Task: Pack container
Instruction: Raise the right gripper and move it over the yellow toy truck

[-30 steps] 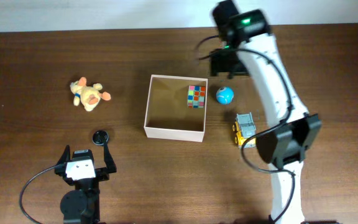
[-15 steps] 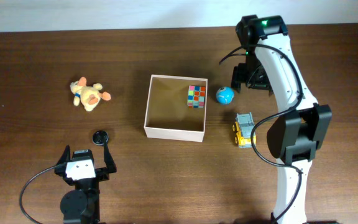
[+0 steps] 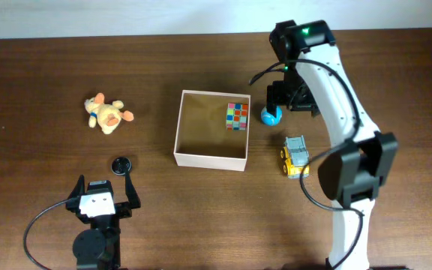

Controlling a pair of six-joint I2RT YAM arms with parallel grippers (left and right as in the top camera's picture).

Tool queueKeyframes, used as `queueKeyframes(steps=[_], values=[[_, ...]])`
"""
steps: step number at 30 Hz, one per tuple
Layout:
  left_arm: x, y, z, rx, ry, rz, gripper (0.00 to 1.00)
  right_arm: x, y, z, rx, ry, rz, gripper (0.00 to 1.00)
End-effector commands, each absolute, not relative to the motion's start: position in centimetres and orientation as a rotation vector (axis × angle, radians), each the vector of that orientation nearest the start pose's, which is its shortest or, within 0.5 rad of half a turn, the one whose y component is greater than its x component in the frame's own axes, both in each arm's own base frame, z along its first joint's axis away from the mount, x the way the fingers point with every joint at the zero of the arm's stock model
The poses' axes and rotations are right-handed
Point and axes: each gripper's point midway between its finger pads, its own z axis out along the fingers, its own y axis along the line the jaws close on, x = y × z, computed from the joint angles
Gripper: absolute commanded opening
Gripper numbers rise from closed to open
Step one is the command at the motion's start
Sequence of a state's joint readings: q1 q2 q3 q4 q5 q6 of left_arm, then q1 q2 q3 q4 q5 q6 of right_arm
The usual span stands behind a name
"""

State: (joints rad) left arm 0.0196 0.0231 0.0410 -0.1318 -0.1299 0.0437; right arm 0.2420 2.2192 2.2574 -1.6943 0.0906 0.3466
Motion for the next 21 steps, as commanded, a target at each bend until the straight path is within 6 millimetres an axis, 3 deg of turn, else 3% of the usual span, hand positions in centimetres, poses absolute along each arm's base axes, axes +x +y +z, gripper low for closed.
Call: queueKeyframes(steps=[1,5,8,14,17,21], values=[[24.3,2.5,15.5,-0.075,1.684,0.144,0.99,38.2,8.5,20.2,0.11,3.072,-0.059,0.86],[24.3,2.5,15.5,-0.075,1.684,0.144,0.99,36.7,8.8,22.0,0.097,3.04,-0.044,0.86],[24.3,2.5,15.5,-0.075,1.684,0.144,0.99,35.2,9.2,21.6,0.102,3.064,-0.077,0.88],[24.3,2.5,15.5,-0.075,1.684,0.144,0.99,33.1,10.7,17.8,0.101,3.126,-0.201,0.89],[24.3,2.5,15.5,-0.075,1.684,0.144,0.99,33.2,11.5,15.7,0.117,3.118,-0.226,0.89],[24.3,2.5,15.5,-0.075,1.684,0.144,0.99,33.9,11.0,13.3,0.208,3.091,-0.246,0.89]])
